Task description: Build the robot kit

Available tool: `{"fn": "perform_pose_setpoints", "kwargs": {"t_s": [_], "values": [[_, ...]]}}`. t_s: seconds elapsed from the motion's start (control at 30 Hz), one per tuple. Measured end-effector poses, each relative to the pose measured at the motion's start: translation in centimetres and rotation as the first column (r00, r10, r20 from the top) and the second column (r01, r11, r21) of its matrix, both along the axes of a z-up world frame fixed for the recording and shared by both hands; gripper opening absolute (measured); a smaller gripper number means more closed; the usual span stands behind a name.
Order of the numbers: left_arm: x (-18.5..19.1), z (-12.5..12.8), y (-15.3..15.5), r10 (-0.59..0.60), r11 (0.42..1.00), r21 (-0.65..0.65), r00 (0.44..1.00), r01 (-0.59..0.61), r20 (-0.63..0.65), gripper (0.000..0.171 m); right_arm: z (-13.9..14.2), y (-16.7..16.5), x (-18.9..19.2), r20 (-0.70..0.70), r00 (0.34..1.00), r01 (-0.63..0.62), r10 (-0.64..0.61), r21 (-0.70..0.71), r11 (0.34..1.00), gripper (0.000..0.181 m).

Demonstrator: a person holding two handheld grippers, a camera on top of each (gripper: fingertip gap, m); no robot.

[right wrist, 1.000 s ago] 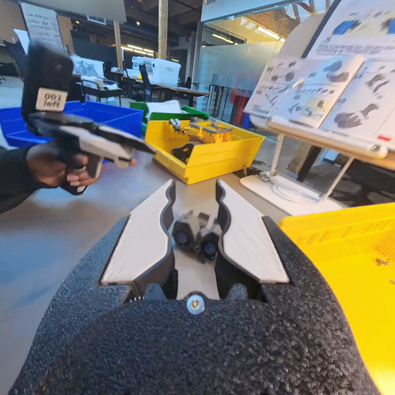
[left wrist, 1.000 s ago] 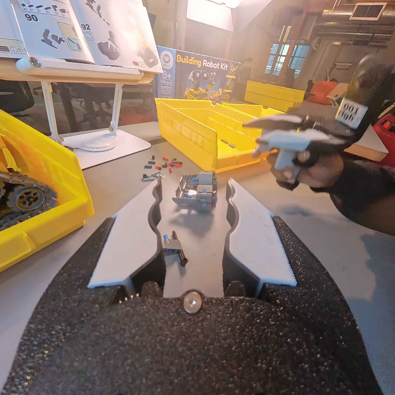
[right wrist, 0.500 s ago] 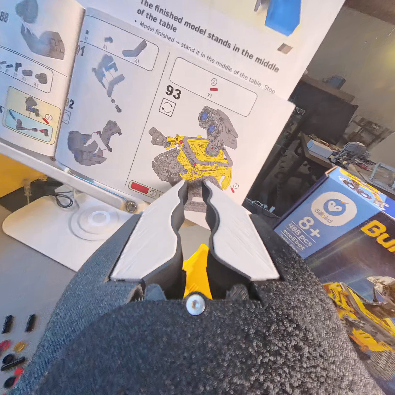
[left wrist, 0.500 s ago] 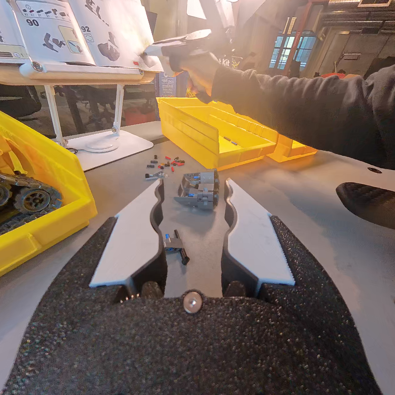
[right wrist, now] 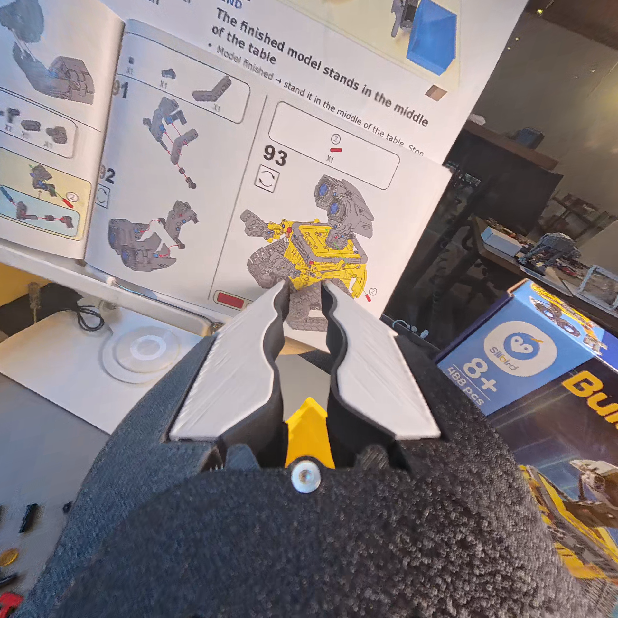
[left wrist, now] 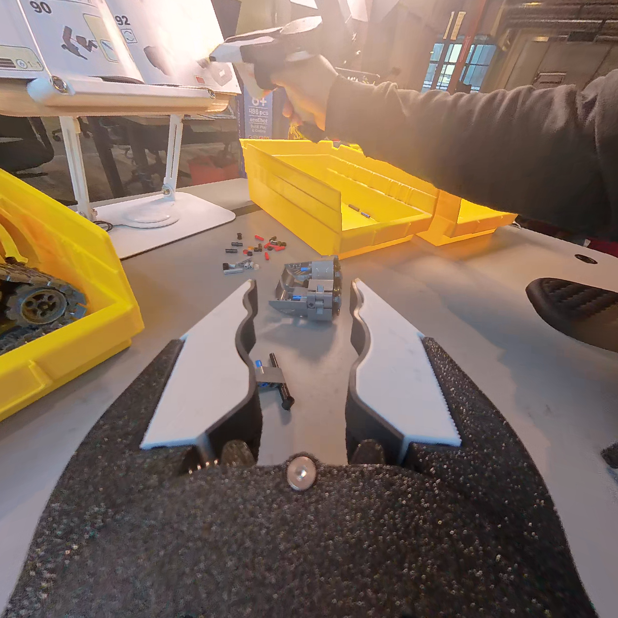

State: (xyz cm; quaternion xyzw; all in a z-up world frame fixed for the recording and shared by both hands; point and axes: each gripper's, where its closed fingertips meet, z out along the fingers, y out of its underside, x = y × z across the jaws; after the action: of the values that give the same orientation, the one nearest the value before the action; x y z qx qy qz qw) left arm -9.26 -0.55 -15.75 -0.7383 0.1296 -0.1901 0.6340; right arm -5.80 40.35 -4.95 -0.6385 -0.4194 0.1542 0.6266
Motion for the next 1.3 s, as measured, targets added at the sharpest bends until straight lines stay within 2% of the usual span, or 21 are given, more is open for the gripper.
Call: {"fn": "perform_pose_setpoints", "kwargs": {"t_s": [0.1, 0.2, 0.3, 0.47, 0.63, 0.73, 0.83, 0.93, 1.03, 1.17, 1.3], "values": [[-0.4, 0.1, 0.0, 0.012, 1.0, -0.009, 1.0, -0.012, -0.011, 0.051, 2.1, -4.0, 0.0, -0.067, 0.993, -0.097, 0.098, 0.018, 0.995, 0.018], [-1.2, 0.4, 0.0, 0.037, 0.999, -0.001, 0.999, -0.037, -0.027, 0.049, 3.9, -10.5, 0.3, -0.112, 0.965, -0.235, 0.237, 0.037, 0.971, 0.018], [-1.7, 0.9, -0.1, 0.048, 0.999, 0.01, 0.999, -0.048, -0.013, 0.049, 4.2, -17.7, 1.0, -0.131, 0.922, -0.365, 0.364, 0.021, 0.931, 0.017], [-1.8, 1.1, -0.2, 0.048, 0.999, 0.016, 0.999, -0.048, -0.021, 0.047, 1.4, -28.5, 2.5, -0.152, 0.846, -0.523, 0.511, -0.05, 0.851, 0.017], [-1.5, 0.7, -0.2, 0.045, 0.999, 0.01, 0.998, -0.045, -0.054, 0.047, -5.2, -35.3, 3.4, -0.156, 0.808, -0.589, 0.568, -0.174, 0.789, 0.018], [-1.5, 0.3, 0.0, 0.044, 0.999, 0.0, 0.997, -0.044, -0.06, 0.047, -8.9, -37.2, 3.8, -0.154, 0.806, -0.592, 0.571, -0.232, 0.772, 0.018], [-1.6, -0.1, 0.1, 0.048, 0.999, -0.012, 0.997, -0.048, -0.058, 0.047, -10.9, -37.5, 4.0, -0.13, 0.813, -0.581, 0.567, -0.216, 0.785, 0.021], [-1.7, 0.0, 0.1, 0.05, 0.999, -0.01, 0.997, -0.051, -0.053, 0.049, -11.4, -37.4, 4.0, -0.086, 0.808, -0.589, 0.583, -0.155, 0.793, 0.021], [-1.9, 0.0, 0.2, 0.062, 0.998, 0.0, 0.996, -0.063, -0.06, 0.051, -11.3, -37.5, 4.2, -0.106, 0.796, -0.605, 0.596, -0.113, 0.788, 0.021], [-2.1, -0.5, 0.5, 0.072, 0.997, -0.012, 0.994, -0.073, -0.077, 0.054, -11.7, -37.4, 4.6, -0.142, 0.788, -0.615, 0.599, -0.146, 0.775, 0.022], [-2.1, -1.1, 0.6, 0.067, 0.997, -0.037, 0.995, -0.07, -0.075, 0.054, -12.2, -36.9, 4.9, -0.115, 0.802, -0.597, 0.586, -0.158, 0.786, 0.022]]}}
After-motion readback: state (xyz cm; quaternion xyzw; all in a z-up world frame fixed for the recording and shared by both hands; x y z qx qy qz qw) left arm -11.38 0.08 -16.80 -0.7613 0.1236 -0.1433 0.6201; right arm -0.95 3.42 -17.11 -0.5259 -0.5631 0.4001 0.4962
